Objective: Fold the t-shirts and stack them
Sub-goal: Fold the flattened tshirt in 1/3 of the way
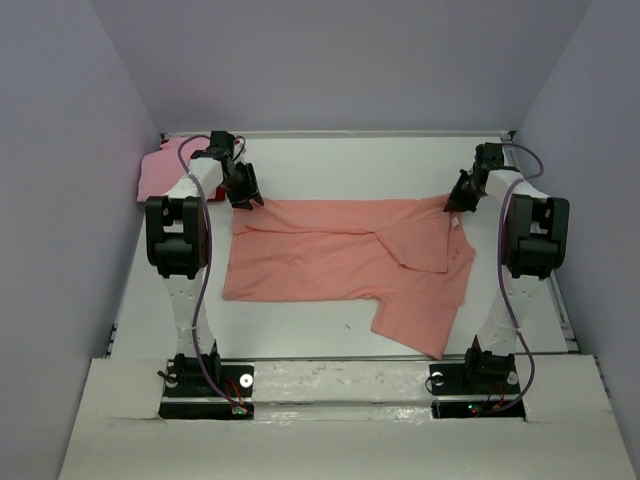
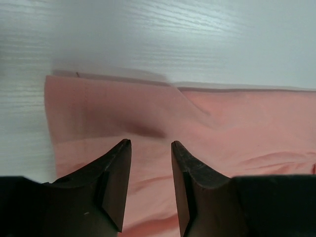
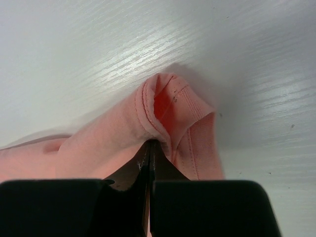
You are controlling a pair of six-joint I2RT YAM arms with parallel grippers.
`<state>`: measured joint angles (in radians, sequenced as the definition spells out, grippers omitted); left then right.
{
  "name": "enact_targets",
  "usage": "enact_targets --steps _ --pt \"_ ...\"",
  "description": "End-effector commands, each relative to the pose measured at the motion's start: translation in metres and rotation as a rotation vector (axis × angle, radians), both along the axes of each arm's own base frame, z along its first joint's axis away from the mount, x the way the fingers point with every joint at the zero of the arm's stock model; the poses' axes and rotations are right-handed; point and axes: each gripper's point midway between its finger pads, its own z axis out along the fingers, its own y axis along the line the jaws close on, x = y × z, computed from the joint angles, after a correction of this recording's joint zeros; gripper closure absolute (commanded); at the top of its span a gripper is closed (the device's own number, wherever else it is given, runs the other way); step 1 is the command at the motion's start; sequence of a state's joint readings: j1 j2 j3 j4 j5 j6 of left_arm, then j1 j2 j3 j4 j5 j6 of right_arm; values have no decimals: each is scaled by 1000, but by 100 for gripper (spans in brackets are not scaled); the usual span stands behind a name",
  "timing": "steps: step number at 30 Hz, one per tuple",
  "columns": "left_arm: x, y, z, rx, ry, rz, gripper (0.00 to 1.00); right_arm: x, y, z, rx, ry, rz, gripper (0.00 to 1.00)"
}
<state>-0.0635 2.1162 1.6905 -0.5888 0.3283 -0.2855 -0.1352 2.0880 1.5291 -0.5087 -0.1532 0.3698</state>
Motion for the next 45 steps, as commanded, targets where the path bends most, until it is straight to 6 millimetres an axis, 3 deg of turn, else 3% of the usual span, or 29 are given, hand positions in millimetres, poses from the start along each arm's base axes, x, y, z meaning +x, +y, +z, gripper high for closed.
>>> enact_targets --steps 1,6,12,20,23,26,29,30,32,37,45 --pt "13 17 -18 105 2 49 53 11 2 12 -7 -36 15 100" --pt "2 34 -59 224 128 83 67 9 3 15 -4 -38 19 100" --pt "-21 62 -87 426 265 127 89 7 -4 17 -45 -30 2 100" --pt "-30 73 -85 455 272 150 89 1 -45 21 -246 31 -101 100" --pt "-30 69 -85 436 274 134 89 3 -47 28 -259 28 -94 100" --pt "-29 67 -85 423 269 132 89 13 -46 50 -251 -23 -95 100" --pt "-27 61 -83 392 262 125 89 29 -39 77 -215 -99 -79 87" --pt "-26 60 -83 387 258 125 89 34 -29 84 -165 -124 -47 54" --pt "-23 59 -79 379 246 124 89 46 -12 97 -80 -170 -4 35" --pt "-21 58 -74 380 241 119 89 62 2 100 8 -194 25 32" --pt "-21 60 -69 387 236 117 89 72 14 75 99 -154 19 36"
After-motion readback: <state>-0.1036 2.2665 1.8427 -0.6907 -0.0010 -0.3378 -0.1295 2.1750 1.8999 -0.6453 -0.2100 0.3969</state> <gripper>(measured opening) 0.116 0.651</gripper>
